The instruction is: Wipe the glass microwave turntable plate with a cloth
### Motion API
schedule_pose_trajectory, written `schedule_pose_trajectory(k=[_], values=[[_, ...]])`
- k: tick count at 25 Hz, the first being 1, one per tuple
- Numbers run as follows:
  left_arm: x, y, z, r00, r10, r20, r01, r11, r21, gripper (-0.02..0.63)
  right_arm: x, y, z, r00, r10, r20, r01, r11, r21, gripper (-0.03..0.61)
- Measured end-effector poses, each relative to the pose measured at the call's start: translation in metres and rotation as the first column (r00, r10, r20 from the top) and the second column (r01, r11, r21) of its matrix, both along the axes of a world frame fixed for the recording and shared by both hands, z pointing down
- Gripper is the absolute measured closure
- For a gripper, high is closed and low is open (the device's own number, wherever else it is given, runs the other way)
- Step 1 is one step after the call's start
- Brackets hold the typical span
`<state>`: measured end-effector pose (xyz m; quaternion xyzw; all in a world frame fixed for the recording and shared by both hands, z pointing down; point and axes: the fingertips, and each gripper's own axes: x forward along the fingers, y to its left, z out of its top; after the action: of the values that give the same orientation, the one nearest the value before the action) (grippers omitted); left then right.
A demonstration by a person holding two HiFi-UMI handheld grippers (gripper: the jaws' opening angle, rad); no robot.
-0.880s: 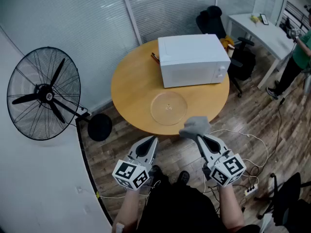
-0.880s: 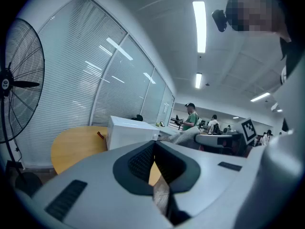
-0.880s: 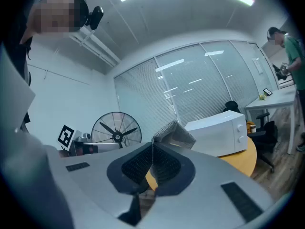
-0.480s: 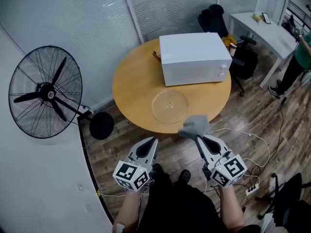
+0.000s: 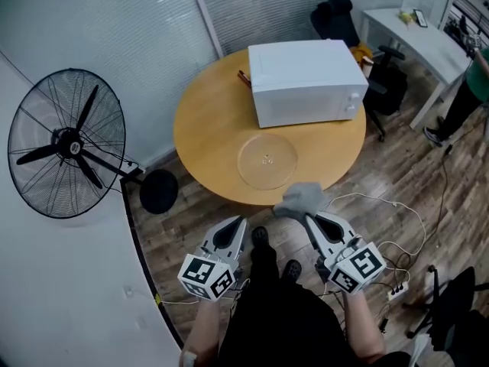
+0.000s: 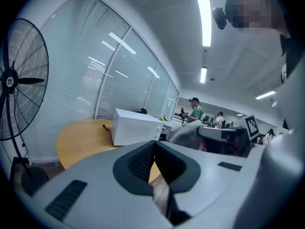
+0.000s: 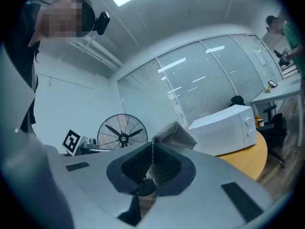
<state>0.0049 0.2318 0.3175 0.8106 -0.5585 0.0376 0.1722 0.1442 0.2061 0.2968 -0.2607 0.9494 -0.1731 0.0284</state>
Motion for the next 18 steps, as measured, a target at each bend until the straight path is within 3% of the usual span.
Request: schedule_pose_trajectory(k=[9, 18], values=[[-0.038, -0.061, 0.023, 1.0, 0.008, -0.026, -0.008, 1.0, -0.024, 0.62, -0.022, -0.062, 0.013, 0.996, 0.06, -0.065, -0.061, 0.998, -0.02, 0.557], [-0.104, -0.151, 0.038, 0.999, 0.008, -0.041, -0.01, 0.999, -0.042, 0.62, -0.069, -0.145, 0.016, 0.986, 0.115, -0.124, -0.119, 0.993, -0.025, 0.557]])
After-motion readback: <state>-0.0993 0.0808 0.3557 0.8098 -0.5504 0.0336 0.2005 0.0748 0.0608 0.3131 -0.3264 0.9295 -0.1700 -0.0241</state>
